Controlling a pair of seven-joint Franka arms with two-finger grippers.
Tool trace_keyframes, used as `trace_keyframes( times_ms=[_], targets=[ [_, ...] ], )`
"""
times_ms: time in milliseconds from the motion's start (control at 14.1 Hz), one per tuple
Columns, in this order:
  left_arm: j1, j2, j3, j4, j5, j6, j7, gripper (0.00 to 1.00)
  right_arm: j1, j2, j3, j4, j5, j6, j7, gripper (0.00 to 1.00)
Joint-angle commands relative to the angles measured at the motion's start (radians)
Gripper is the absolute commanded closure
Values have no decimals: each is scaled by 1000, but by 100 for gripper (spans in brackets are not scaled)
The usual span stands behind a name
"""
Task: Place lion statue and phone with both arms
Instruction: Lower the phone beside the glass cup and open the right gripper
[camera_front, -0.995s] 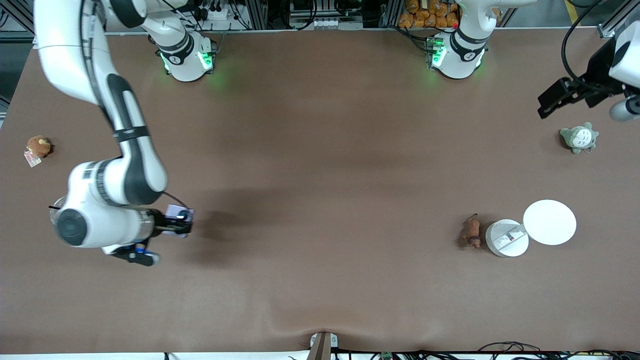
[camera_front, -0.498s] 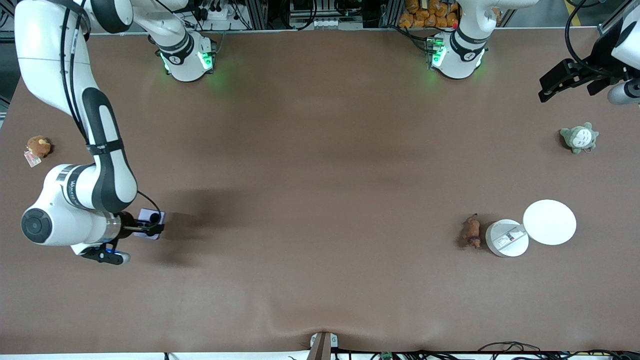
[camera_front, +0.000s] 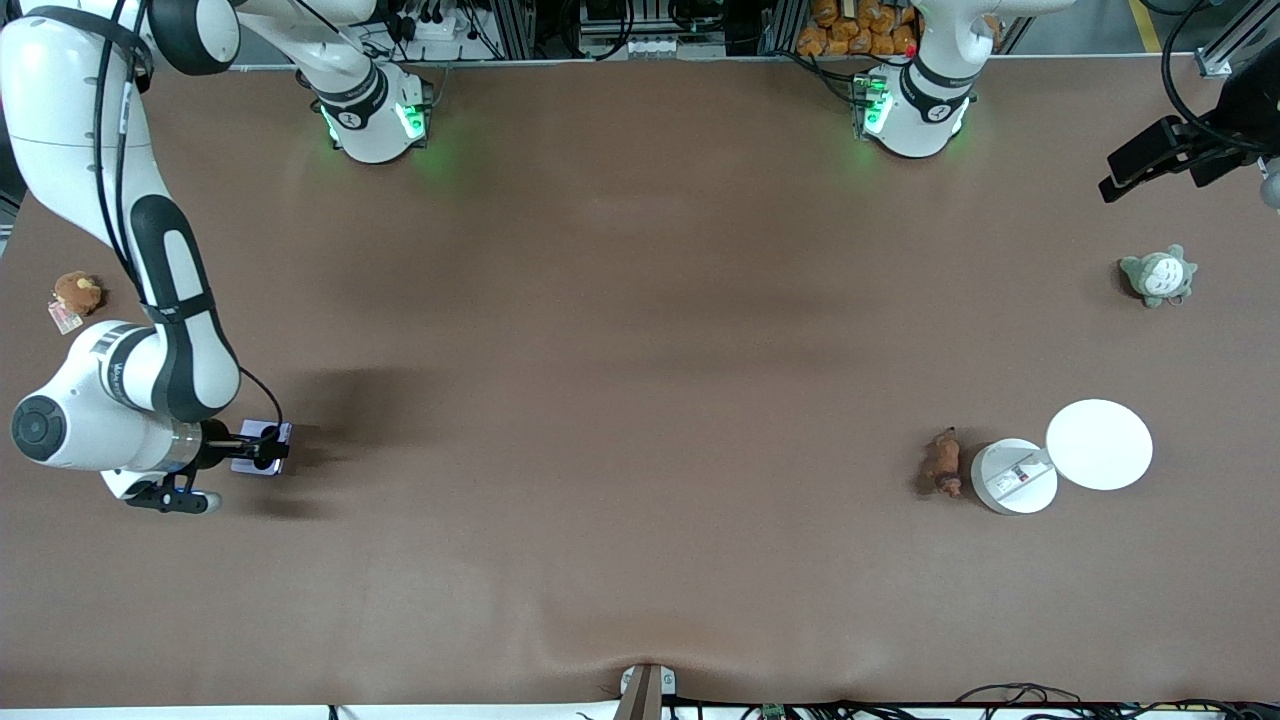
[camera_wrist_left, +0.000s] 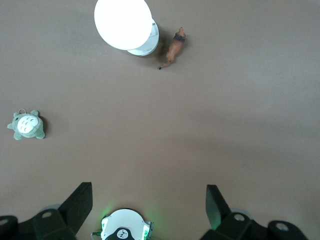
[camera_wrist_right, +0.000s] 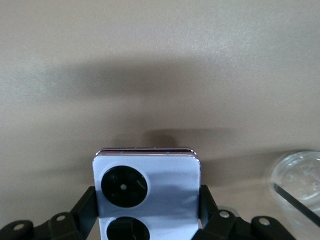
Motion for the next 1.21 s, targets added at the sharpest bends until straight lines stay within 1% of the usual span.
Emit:
trace_keyframes(
  times_ms=[0, 142, 284, 355, 427, 640, 711, 924, 1137],
  targets=[
    [20, -16, -9, -20, -19, 35, 16, 0, 3, -13, 11, -53, -13, 49, -9, 100],
    [15, 2, -9, -25, -23, 54, 9, 0, -1, -13, 11, -86, -13, 58, -29, 100],
    [15, 9, -7, -32, -20, 63, 11, 0, -9, -13, 13, -90, -11, 69, -46, 100],
    [15, 6, -7, -49, -20, 80, 11, 0, -6, -13, 13, -90, -10, 69, -46, 76],
    [16, -4, -9, -73, -20, 99, 11, 0, -9, -13, 13, -89, -5, 68, -46, 1],
    [16, -2, -7, -81, -16, 104, 11, 0, -23, -13, 14, -75, -2, 51, -46, 0],
    [16, -2, -7, -80, -14, 104, 11, 0, -24, -13, 14, -48, -1, 19, -46, 0],
    [15, 2, -9, -89, -13, 104, 6, 0, -17, -19, 14, 38, -2, -95, -47, 0],
    [13, -4, -12, -92, -13, 100, 3, 0, -15, -21, 16, 167, 1, -289, -46, 0]
  ],
)
